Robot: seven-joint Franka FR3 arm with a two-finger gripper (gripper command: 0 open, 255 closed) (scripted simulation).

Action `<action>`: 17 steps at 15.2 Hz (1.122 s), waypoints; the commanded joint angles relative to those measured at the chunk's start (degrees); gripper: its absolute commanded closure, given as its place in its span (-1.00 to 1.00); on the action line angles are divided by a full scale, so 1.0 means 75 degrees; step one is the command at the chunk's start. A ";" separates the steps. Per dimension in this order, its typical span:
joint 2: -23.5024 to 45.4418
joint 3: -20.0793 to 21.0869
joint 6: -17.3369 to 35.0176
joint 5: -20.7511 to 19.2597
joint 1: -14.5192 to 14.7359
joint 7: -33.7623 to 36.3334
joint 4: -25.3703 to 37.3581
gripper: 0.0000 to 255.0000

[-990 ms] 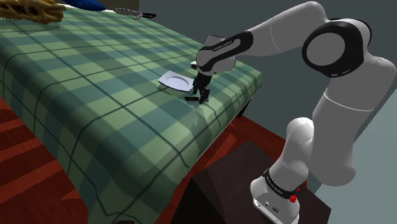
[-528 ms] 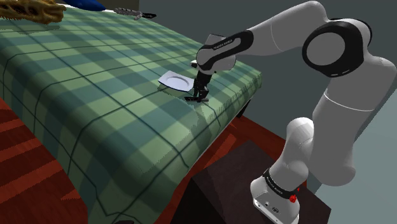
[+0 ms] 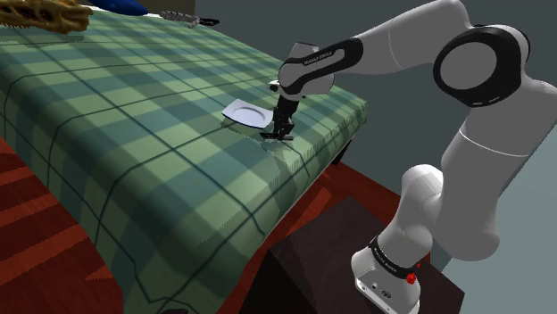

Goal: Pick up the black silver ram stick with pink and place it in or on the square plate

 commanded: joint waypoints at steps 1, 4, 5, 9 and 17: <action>-0.0153 -0.0069 -0.0178 -0.0172 0.0057 0.0109 0.0080 1.00; -0.0385 -0.0148 -0.0439 -0.0418 0.0142 0.0279 0.0203 1.00; -0.0460 -0.0169 -0.0527 -0.0497 0.0167 0.0334 0.0248 1.00; -0.0743 -0.0233 -0.0890 -0.0786 0.0251 0.0537 0.0446 1.00; -0.0160 -0.0226 -0.1649 -0.0320 0.0068 0.0259 0.1544 1.00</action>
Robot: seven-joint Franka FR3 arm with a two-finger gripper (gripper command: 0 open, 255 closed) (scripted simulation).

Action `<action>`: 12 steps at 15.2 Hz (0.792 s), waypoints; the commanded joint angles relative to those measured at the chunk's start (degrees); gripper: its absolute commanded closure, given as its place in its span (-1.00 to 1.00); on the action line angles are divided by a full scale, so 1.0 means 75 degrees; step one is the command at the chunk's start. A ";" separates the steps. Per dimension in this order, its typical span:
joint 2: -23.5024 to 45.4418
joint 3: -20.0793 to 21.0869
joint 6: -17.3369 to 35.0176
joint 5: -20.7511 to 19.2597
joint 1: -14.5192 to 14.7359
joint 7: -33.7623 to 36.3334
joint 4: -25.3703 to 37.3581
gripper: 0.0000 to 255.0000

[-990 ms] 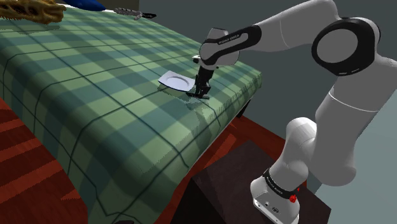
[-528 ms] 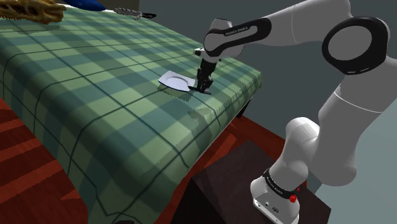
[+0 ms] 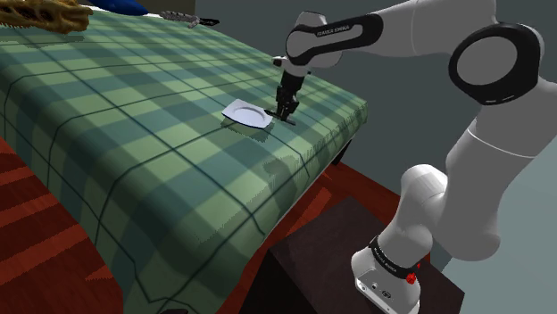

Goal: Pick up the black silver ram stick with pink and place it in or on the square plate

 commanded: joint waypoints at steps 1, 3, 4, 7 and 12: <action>0.0839 0.0088 -0.0291 0.0716 -0.0299 -0.0430 0.0784 1.00; 0.1633 0.0307 -0.0640 0.1293 -0.0766 -0.0727 0.1662 1.00; 0.2006 0.0430 -0.0829 0.1535 -0.1019 -0.0827 0.2127 1.00; 0.3086 0.0801 -0.1455 0.2132 -0.1813 -0.0979 0.3655 1.00; 0.4751 0.1371 -0.2505 0.2792 -0.3133 -0.0844 0.6408 1.00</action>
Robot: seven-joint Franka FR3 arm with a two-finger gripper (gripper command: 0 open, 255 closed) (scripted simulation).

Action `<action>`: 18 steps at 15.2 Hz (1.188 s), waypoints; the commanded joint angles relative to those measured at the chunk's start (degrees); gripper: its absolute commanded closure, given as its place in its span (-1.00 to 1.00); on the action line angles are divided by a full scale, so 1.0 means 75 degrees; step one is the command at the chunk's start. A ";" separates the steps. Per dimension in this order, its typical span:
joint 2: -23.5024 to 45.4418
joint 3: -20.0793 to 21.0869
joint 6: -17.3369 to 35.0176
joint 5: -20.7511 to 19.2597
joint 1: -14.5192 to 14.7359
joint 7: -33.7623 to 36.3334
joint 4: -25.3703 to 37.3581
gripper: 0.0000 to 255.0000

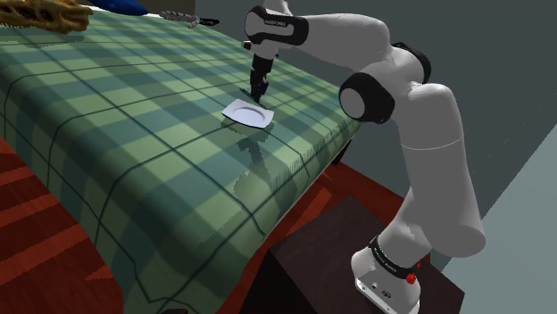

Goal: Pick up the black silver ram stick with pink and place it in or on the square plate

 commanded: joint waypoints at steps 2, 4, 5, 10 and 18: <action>0.0281 0.0101 0.0015 0.0115 -0.0182 -0.0024 0.0261 1.00; 0.0309 0.0115 0.0199 0.0141 -0.0141 -0.0058 0.0086 1.00; 0.0327 0.0123 0.0288 0.0155 -0.0123 -0.0074 0.0004 1.00; 0.0438 0.0178 0.0715 0.0241 -0.0057 -0.0157 -0.0356 1.00; 0.0537 0.0224 0.0986 0.0311 -0.0031 -0.0212 -0.0557 1.00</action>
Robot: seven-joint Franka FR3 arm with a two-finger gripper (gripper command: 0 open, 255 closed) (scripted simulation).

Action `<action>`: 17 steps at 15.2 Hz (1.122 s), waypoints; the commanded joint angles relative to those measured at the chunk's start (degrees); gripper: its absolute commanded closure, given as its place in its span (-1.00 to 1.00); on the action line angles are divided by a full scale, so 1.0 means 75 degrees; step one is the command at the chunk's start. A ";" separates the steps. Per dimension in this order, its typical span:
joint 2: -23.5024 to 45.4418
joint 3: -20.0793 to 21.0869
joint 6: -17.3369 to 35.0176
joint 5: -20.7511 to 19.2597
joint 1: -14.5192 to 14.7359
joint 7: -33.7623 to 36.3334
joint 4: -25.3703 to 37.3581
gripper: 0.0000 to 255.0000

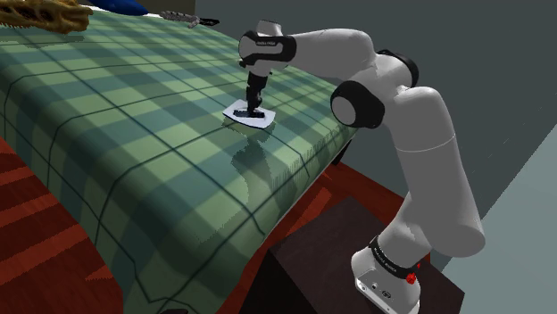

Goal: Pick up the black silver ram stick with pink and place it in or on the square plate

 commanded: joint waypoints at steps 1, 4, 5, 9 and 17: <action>0.0027 0.0006 -0.0004 -0.0001 -0.0004 0.0001 -0.0028 1.00; 0.0021 0.0002 -0.0012 -0.0004 -0.0005 -0.0001 -0.0027 -1.00; 0.0020 0.0003 0.0000 -0.0002 -0.0001 -0.0005 -0.0042 -1.00; 0.0027 0.0006 -0.0004 -0.0001 -0.0003 0.0001 -0.0028 -1.00; -0.0190 -0.0103 -0.0809 -0.0167 -0.0124 0.0156 0.0642 -1.00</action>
